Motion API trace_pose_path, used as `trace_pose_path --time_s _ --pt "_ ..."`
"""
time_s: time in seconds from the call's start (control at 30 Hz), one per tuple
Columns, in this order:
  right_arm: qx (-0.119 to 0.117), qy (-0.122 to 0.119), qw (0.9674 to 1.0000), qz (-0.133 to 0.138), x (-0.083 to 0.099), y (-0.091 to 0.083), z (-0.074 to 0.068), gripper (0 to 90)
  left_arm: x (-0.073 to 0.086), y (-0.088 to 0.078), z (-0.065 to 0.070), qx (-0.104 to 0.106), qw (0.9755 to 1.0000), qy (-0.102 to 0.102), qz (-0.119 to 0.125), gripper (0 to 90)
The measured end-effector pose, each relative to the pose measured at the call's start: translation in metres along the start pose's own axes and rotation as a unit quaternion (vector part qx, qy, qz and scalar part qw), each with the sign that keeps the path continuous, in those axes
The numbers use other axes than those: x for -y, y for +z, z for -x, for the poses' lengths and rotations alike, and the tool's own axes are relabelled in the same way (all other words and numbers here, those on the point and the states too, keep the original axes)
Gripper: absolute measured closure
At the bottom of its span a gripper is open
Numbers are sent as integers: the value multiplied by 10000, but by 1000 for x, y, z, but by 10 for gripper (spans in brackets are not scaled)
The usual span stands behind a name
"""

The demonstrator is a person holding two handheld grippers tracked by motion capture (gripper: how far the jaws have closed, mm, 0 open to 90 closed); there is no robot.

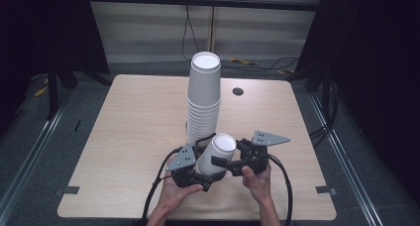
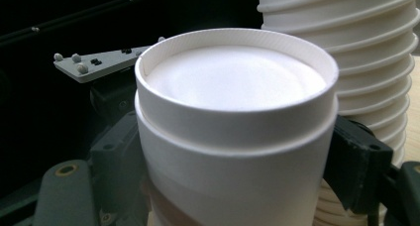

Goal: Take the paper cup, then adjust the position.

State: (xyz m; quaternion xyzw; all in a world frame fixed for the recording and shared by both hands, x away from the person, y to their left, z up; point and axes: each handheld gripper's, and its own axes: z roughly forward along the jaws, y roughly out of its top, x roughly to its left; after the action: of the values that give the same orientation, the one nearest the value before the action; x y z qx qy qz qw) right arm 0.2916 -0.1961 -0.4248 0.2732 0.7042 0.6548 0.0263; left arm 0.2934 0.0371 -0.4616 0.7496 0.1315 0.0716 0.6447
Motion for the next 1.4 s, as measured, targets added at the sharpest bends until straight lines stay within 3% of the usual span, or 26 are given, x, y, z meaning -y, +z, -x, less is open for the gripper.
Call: trace_pose_path --time_s 0.2,0.27,0.63,0.73,1.07,1.4 --pt "19 -4 10000 -32 -1 3 -1 181 0 -1 0 -40 10000 -53 -60 139" --pt "46 49 10000 -43 -1 3 0 132 0 -2 0 -32 9999 -85 -78 141" --pt "154 39 9999 47 -1 -3 4 135 0 -13 -10 -132 9994 -184 -269 143" --pt "193 11 9998 37 -1 -5 4 135 -1 -15 -15 -19 9990 -279 -349 144" --pt "269 1 9995 -164 5 -14 5 141 -2 -24 -19 -177 9979 -128 -617 144" --pt "456 -155 9972 -569 5 -20 3 144 -9 -27 -20 -149 9955 63 -937 144"
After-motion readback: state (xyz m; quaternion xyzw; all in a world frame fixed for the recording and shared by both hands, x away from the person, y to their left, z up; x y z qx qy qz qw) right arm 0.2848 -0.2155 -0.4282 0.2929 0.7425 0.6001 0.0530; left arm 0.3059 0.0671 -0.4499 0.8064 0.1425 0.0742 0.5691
